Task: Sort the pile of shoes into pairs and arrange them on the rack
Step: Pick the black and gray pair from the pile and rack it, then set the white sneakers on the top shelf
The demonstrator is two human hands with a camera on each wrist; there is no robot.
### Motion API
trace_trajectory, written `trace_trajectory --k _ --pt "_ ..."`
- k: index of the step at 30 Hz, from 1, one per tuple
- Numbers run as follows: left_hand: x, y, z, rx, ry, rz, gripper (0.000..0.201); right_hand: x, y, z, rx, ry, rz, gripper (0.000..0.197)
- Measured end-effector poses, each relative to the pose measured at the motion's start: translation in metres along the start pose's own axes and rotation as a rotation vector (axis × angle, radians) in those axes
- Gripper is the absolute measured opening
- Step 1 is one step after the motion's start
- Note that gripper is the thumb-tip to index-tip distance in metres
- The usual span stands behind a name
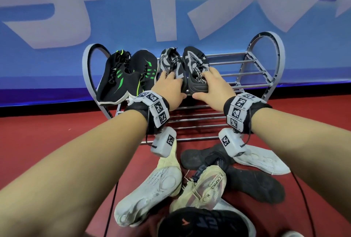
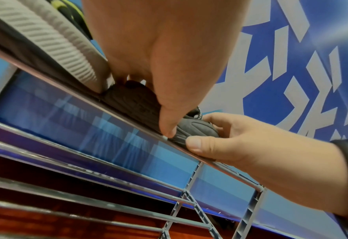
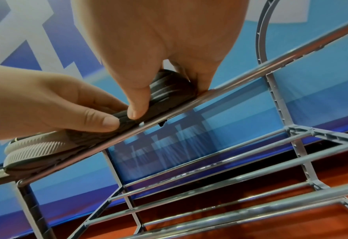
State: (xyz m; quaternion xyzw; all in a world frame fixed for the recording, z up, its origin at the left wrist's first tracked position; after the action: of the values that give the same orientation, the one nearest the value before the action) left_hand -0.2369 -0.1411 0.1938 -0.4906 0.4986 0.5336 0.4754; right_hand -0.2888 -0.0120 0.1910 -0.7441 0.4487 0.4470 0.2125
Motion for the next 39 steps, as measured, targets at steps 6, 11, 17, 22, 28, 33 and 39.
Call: trace_trajectory --k 6,11,17,22,28,33,39 --pt "0.003 -0.004 0.007 -0.011 0.086 0.041 0.046 0.000 -0.001 0.000 0.011 -0.031 -0.050 0.070" --pt "0.008 -0.028 0.014 -0.002 0.146 0.084 0.079 -0.013 -0.011 -0.011 0.056 -0.016 -0.136 0.079" --pt "0.012 -0.074 0.040 0.028 0.101 0.083 0.081 -0.038 -0.041 -0.027 0.015 -0.061 -0.129 0.073" --pt "0.010 -0.105 0.041 0.052 0.103 0.089 0.082 -0.029 -0.075 -0.046 -0.040 -0.103 -0.151 0.070" --pt "0.038 -0.143 0.028 -0.020 0.024 0.018 0.079 0.024 -0.118 -0.073 -0.108 -0.151 -0.256 0.072" --pt "0.100 -0.189 -0.007 -0.206 -0.076 -0.117 0.076 0.083 -0.148 -0.068 -0.086 -0.166 -0.392 0.073" --pt "0.198 -0.261 -0.051 -0.485 -0.232 -0.386 0.071 0.147 -0.174 -0.047 0.009 -0.156 -0.473 0.067"
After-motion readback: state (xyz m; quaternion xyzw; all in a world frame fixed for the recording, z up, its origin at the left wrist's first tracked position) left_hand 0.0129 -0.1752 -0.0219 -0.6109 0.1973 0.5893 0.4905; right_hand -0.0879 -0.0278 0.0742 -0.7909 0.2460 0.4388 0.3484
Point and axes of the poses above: each hand's wrist, its own y-axis towards the middle knuckle, its own x-axis out of the palm, z = x × y, the point moved 8 cm from there along y, towards the middle knuckle, and after that the axes turned 6 degrees about x, right-handed, at the moved point
